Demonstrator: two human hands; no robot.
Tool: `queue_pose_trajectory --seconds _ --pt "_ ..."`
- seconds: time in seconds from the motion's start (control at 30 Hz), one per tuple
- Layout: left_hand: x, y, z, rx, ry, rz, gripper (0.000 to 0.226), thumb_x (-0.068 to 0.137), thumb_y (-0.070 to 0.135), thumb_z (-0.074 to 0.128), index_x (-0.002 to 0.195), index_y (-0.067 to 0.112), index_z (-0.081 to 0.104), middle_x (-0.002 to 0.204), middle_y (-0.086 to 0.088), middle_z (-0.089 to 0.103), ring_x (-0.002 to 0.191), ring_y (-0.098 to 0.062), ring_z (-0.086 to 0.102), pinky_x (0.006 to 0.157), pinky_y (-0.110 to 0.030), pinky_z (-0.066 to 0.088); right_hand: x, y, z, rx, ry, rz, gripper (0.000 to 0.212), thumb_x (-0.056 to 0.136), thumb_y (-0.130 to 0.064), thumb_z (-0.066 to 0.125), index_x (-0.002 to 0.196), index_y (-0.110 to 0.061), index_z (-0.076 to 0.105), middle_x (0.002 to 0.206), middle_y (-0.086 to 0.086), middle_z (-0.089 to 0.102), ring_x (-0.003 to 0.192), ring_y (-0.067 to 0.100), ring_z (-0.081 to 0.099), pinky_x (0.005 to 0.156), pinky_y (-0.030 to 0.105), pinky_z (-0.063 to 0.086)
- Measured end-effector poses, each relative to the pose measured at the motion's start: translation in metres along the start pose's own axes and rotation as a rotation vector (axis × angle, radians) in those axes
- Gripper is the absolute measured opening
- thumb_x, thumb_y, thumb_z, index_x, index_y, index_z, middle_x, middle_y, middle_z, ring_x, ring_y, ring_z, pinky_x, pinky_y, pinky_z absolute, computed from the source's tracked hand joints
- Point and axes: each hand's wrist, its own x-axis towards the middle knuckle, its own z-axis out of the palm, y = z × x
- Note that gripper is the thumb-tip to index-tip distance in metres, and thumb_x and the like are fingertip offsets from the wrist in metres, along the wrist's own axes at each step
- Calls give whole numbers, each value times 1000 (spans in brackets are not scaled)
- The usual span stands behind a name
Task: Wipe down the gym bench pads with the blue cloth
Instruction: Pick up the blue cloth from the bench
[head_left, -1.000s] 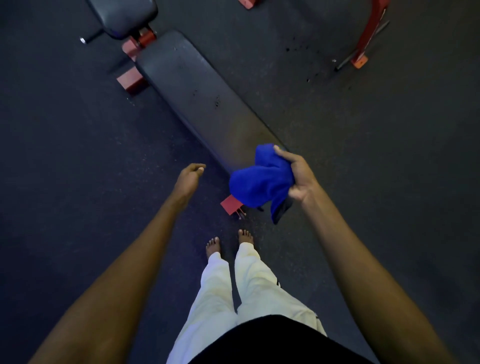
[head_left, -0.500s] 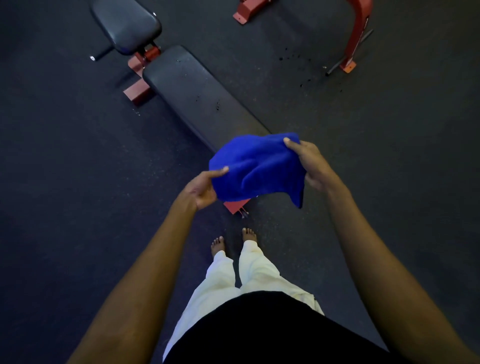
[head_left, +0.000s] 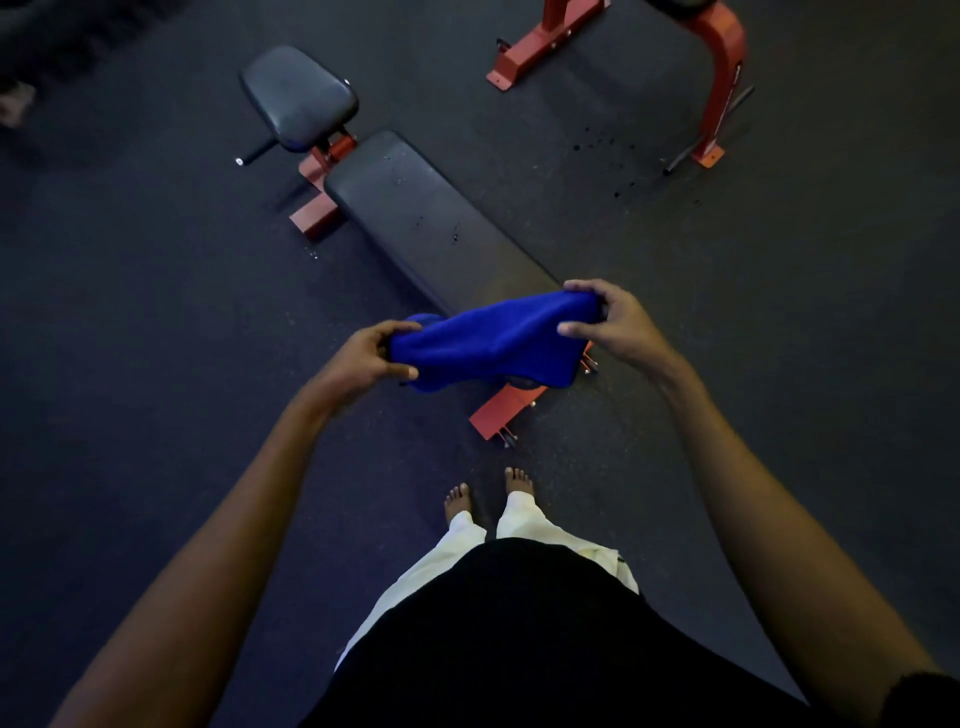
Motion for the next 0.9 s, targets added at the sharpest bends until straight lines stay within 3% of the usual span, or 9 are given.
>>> queue_pose_trajectory --seconds 0.1,0.2,0.3,0.43,0.57,0.63,0.7,0.8,0.9 --pt "-4 9 -5 500 126 28 30 82 12 81 107 27 73 102 -6 73 96 -27 70 83 -40 55 0 -6 -6 -418 62 -118 42 78 -3 76 116 -18 69 111 3 51 103 15 53 90 21 38" --pt "-9 20 2 639 352 137 10 89 22 75 94 14 78 97 -9 66 96 -28 63 76 -34 44 -3 -15 -11 -511 136 -216 22 86 -11 73 107 -10 72 113 9 51 99 17 54 89 28 46" --pt "-23 39 13 457 466 154 17 93 30 71 98 16 78 108 -3 70 99 -18 64 84 -37 53 -11 -30 -13 -506 141 -170 24 92 -26 70 106 -7 68 124 9 56 107 20 60 92 37 54" --pt "-47 70 33 67 467 173 27 97 33 67 74 21 61 61 15 55 58 -2 49 59 -28 40 -35 -76 0 -158 217 -28 34 91 -46 63 83 -14 57 79 7 65 74 22 64 70 52 54" --pt "-69 95 53 -288 405 268 32 102 33 61 91 2 64 76 -1 59 70 -9 55 62 -28 43 -66 -131 29 206 81 -93 28 101 -40 58 81 -20 57 78 11 58 69 25 63 61 43 61" --pt "-78 102 56 -434 275 321 31 100 45 61 104 15 71 93 -2 69 86 -13 65 76 -32 51 -77 -150 41 384 -82 -87 26 109 -27 45 97 -15 64 94 9 65 74 22 68 64 32 60" --pt "-84 100 52 -461 145 373 44 87 55 73 120 26 67 118 -4 70 110 -18 66 95 -36 53 -81 -154 47 297 -132 -164 25 108 -13 42 116 -11 66 114 8 68 84 14 72 73 30 59" --pt "-83 94 49 -363 91 414 49 80 20 84 124 20 61 119 -2 69 113 -14 65 93 -30 54 -75 -145 43 -85 -6 -421 27 93 -1 58 116 -12 68 111 0 65 91 -1 62 83 28 54" --pt "-79 96 47 -312 127 418 32 89 -12 66 113 9 64 97 1 72 94 -8 67 80 -24 53 -63 -143 29 -274 137 -538 43 77 -9 75 117 -13 61 118 -5 50 104 3 49 89 26 44"
